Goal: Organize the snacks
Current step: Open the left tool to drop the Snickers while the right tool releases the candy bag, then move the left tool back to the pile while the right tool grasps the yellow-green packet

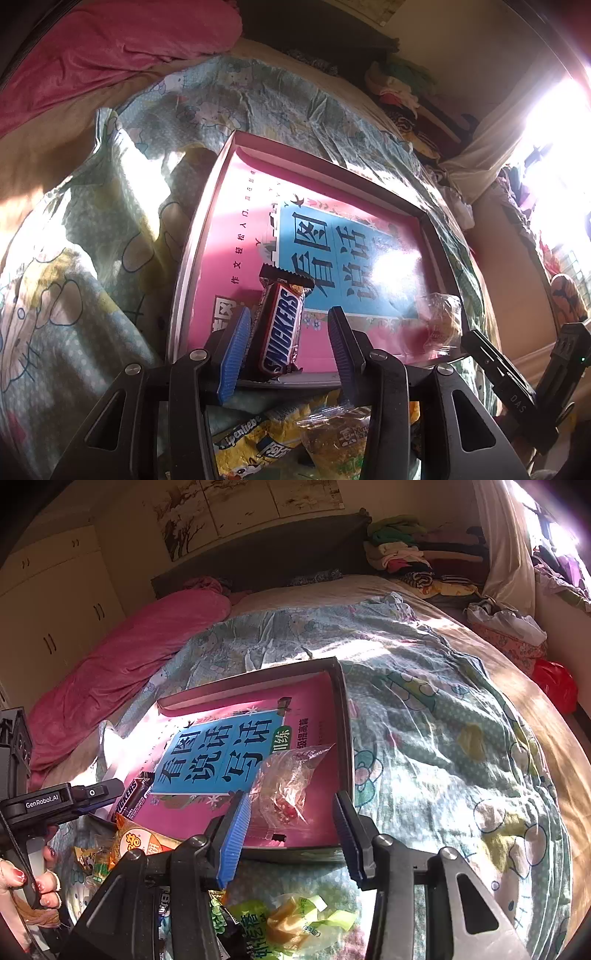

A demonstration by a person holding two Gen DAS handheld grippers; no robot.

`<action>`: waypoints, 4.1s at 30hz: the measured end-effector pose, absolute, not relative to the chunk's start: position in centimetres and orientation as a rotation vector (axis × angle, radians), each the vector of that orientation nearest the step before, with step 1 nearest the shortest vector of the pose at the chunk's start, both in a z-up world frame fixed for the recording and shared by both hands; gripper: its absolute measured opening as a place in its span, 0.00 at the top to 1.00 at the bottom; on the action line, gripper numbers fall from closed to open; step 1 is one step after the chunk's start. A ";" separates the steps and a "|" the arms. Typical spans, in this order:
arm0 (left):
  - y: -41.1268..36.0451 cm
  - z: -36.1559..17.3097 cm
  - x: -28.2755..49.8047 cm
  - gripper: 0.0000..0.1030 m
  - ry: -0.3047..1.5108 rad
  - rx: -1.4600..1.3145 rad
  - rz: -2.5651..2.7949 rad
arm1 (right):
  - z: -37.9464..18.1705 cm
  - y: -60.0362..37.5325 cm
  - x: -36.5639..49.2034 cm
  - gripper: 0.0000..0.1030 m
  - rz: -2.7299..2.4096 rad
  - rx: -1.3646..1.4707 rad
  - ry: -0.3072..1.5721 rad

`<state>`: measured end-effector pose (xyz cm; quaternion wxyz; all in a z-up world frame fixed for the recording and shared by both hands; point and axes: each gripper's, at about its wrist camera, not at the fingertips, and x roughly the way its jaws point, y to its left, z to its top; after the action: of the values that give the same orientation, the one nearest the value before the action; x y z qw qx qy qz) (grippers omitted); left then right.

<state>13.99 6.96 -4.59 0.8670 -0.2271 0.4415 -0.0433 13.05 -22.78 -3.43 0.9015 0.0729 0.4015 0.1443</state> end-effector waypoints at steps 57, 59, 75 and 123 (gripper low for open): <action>3.9 -2.9 7.8 0.30 0.956 -0.369 -0.234 | -1.9 -25.0 10.1 0.40 0.261 0.229 0.819; 3.8 -3.0 7.7 0.30 0.962 -0.371 -0.236 | -2.0 -24.9 10.0 0.40 0.260 0.227 0.827; 2.6 -3.2 7.2 0.30 1.000 -0.328 -0.237 | -2.3 -24.2 8.6 0.40 0.283 0.222 0.867; 0.5 -5.5 7.5 0.30 1.086 -0.296 -0.182 | -7.2 -22.9 9.6 0.54 0.271 0.190 1.073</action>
<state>7.46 0.46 -5.47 0.8418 -0.1402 0.5141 -0.0863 9.59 -22.92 -7.22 0.8464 0.0901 0.5089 0.1286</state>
